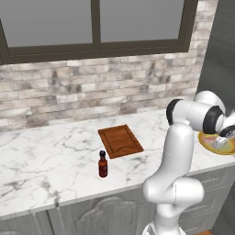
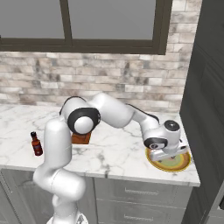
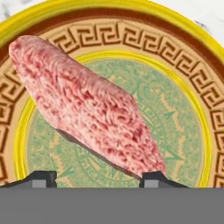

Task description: Pick the steak from the plate and place it on the cutting board. Then pick the condiment bottle from the cabinet and place it next to the cutting board.

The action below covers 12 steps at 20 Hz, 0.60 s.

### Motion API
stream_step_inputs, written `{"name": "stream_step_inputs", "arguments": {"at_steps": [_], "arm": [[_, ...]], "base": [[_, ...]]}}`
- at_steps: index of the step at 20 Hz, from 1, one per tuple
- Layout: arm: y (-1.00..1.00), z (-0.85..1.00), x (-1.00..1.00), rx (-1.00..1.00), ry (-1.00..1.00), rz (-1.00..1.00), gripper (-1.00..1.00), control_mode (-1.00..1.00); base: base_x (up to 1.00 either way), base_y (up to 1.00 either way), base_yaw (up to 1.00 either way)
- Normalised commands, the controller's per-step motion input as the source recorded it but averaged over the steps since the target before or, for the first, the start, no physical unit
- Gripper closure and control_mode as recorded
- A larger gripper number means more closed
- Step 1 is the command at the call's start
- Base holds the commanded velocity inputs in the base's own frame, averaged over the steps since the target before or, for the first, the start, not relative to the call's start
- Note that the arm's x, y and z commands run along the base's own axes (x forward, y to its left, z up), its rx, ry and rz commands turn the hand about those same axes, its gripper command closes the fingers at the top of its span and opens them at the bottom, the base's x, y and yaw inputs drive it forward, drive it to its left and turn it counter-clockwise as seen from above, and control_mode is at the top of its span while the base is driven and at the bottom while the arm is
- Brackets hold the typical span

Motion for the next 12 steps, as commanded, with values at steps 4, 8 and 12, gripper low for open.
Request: {"name": "stream_step_inputs", "arguments": {"at_steps": [4,8,12], "arm": [[0.0,-0.23,0.22,0.0,0.0,0.0,-1.0,-1.0],[0.0,-0.11,0.14,0.0,0.0,0.0,-1.0,-1.0],[0.0,0.0,0.01,0.0,0.0,0.0,-1.0,-1.0]], "base": [[0.0,0.0,0.0],[0.0,0.0,0.0],[0.0,0.0,0.0]]}}
